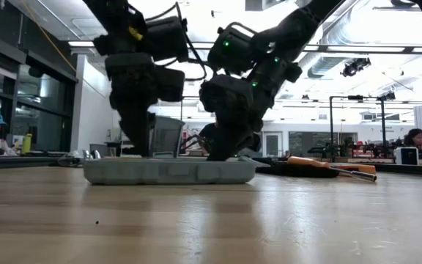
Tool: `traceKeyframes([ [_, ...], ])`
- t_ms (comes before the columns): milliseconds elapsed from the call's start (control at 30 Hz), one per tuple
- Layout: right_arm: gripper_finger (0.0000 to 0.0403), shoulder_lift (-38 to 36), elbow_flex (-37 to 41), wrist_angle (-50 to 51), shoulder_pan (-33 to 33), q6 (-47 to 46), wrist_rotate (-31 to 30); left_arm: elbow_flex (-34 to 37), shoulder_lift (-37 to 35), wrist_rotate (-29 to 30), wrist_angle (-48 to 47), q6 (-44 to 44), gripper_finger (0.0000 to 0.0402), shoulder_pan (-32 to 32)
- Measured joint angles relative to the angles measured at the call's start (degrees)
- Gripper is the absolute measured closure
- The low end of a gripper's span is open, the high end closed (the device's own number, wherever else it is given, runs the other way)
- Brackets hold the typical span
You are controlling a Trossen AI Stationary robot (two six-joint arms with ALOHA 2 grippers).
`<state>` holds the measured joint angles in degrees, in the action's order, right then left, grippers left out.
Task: Prefit tool cases
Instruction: Remove the yellow hammer from the gray toolbox
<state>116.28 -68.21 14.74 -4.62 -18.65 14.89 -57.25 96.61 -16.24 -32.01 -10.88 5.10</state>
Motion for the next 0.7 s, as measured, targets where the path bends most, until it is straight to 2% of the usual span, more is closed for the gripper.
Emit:
traceKeyframes([
  [167,0.0403,0.0,0.1,-0.2,-0.9,-0.5,0.7,0.0,-0.3,0.7,-3.5,2.0,0.0211,-1.2],
  [500,0.0403,0.2,0.4,-2.9,-1.5,-3.4,1.7,0.4,3.0,1.5,-0.6,-1.6,0.0196,-2.7],
  [700,0.0403,-2.9,0.7,-2.2,-0.8,-4.4,-0.6,0.1,5.9,3.5,-1.1,-2.6,0.0194,-3.6],
])
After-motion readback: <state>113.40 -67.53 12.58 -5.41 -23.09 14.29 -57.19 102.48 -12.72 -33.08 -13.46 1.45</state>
